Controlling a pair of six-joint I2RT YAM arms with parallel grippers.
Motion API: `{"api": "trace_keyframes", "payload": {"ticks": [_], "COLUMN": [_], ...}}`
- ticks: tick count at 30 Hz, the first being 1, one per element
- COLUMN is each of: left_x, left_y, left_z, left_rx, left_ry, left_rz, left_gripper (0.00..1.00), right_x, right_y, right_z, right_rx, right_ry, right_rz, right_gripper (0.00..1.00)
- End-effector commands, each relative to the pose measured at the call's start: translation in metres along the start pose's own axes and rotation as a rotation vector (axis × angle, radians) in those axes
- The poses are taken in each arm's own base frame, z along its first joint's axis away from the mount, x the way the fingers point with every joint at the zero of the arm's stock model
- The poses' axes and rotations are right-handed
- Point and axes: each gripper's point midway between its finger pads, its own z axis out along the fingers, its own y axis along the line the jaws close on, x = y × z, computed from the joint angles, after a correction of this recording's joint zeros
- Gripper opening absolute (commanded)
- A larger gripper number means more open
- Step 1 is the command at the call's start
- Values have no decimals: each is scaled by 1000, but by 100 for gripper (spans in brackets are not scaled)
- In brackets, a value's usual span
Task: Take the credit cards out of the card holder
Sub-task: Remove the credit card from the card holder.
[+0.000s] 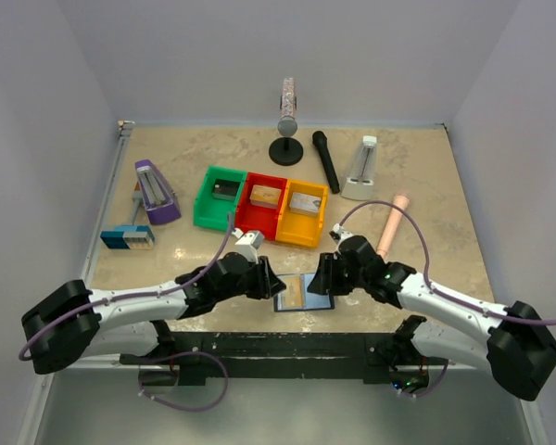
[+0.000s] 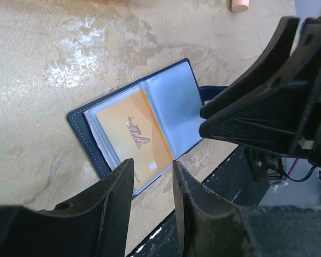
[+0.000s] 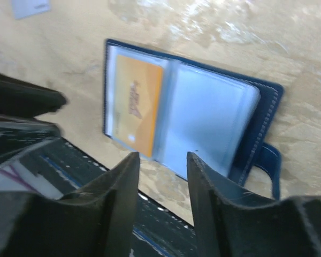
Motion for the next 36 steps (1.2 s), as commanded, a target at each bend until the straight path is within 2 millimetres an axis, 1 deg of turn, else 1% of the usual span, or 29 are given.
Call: {"api": "trace_keyframes", "payload": {"ticks": [1, 3, 5, 7, 10, 15, 21, 24, 28, 32, 33, 36], "left_x": [-10, -7, -1, 4, 6, 11, 18, 21, 23, 27, 25, 28], "left_y": [-22, -20, -20, -16, -14, -7, 5, 8, 10, 14, 20, 23], "left_z": [7, 10, 12, 14, 16, 19, 24, 25, 26, 25, 26, 26], "left_rx": [79, 75, 82, 75, 64, 37, -5, -13, -18, -30, -54, -67], "left_ry": [-12, -8, 20, 32, 40, 49, 70, 77, 82, 91, 76, 79], "left_rz": [-2, -7, -15, -19, -28, -30, -36, -38, -41, -46, -46, -54], "left_gripper": [38, 37, 35, 33, 30, 26, 21, 15, 11, 8, 8, 6], "right_x": [-20, -21, -22, -19, -13, -9, -5, -3, 0, 2, 2, 3], "right_y": [33, 41, 51, 57, 59, 57, 51, 49, 47, 44, 43, 41], "right_z": [-6, -3, -1, 1, 7, 14, 19, 21, 24, 27, 27, 29], "right_rx": [-154, -210, -281, -299, -308, -323, -309, -308, -308, -301, -299, -291], "right_ry": [-85, -100, -112, -74, -22, -19, -12, -7, -2, 1, 2, 5], "right_rz": [-14, 10, 43, 61, 67, 92, 98, 103, 108, 114, 113, 114], "right_gripper": [48, 50, 51, 52, 50, 47, 45, 45, 43, 41, 41, 41]}}
